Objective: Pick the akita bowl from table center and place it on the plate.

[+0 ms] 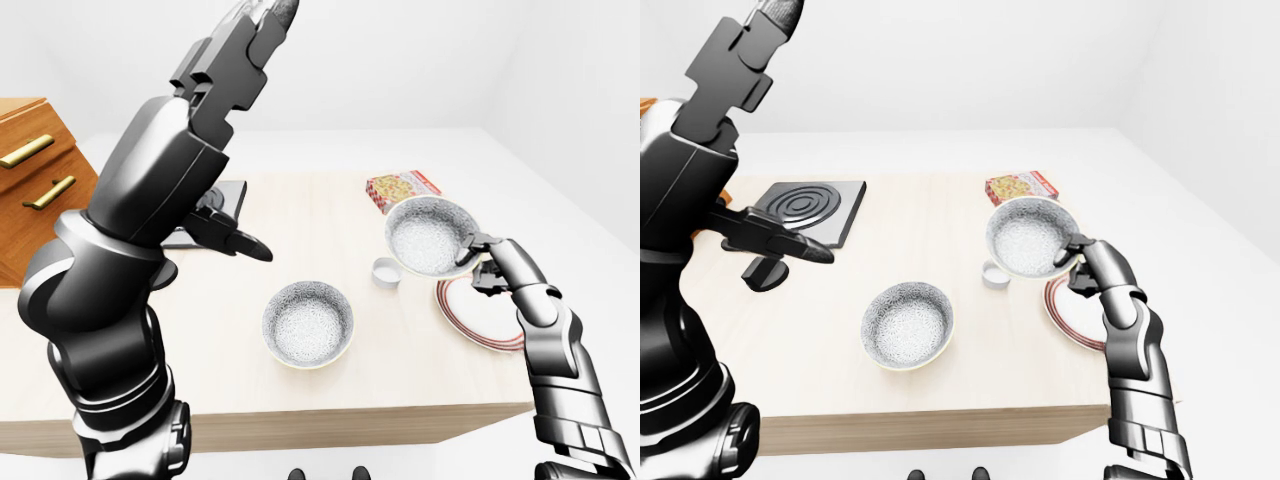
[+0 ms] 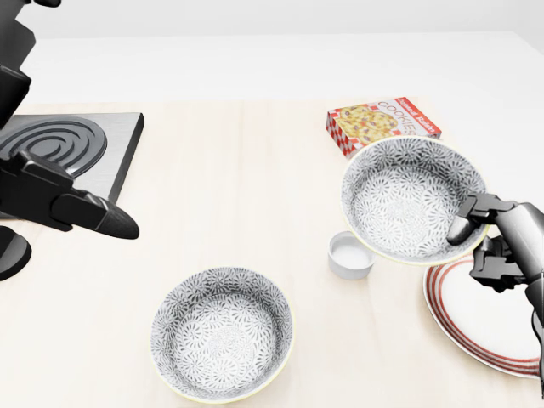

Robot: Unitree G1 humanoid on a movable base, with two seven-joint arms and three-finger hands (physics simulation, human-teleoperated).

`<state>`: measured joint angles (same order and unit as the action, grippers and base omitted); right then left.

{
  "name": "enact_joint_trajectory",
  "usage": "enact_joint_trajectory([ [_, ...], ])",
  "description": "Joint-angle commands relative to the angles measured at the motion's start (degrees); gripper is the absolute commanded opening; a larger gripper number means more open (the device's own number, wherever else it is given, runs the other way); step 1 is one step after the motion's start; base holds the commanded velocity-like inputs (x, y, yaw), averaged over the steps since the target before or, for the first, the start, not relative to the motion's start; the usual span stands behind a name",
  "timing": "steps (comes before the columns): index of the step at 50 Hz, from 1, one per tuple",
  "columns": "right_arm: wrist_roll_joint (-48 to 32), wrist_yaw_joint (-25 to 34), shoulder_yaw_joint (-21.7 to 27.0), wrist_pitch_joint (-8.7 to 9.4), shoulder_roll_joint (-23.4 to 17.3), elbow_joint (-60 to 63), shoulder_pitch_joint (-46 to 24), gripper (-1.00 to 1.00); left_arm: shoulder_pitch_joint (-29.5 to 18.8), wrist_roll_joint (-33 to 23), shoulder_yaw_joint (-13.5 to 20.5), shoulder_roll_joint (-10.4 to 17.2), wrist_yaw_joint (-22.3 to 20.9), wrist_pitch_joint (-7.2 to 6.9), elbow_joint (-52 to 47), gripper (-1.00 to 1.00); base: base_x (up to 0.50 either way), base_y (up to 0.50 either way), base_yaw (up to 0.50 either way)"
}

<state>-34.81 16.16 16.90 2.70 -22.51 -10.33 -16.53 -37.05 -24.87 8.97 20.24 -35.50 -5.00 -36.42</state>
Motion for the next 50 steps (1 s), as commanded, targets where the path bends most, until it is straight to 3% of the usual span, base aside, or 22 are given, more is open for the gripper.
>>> enact_joint_trajectory([
  [1, 14.0, -3.9, 4.2, -2.91, -2.3, -4.0, 3.8, -1.00, 1.9, -0.2, -0.1, -1.1, 0.5, 0.00, -1.0, 1.00, 0.00, 0.00, 0.00],
  [4, 14.1, -5.7, 4.6, -4.76, -2.4, -6.8, 4.9, -1.00, 3.2, -0.2, -0.2, -1.6, 1.0, 0.00, -1.1, 1.00, 0.00, 0.00, 0.00],
  [13, 15.2, -8.7, 5.2, -7.70, -4.2, -14.0, 5.2, -1.00, 5.4, 0.0, -0.2, -2.6, 1.8, 0.00, -1.5, 1.00, 0.00, 0.00, 0.00],
  [32, 18.1, -13.3, 4.6, -7.70, -9.1, -30.0, 3.4, -1.00, 5.7, -0.7, -0.6, -3.1, 1.5, 0.00, -2.1, 1.00, 0.00, 0.00, 0.00],
  [50, 19.3, -15.8, 4.1, -7.70, -10.6, -34.1, 4.0, -1.00, 5.0, -1.1, -0.8, -3.1, 1.2, 0.00, -1.9, 1.00, 0.00, 0.00, 0.00],
])
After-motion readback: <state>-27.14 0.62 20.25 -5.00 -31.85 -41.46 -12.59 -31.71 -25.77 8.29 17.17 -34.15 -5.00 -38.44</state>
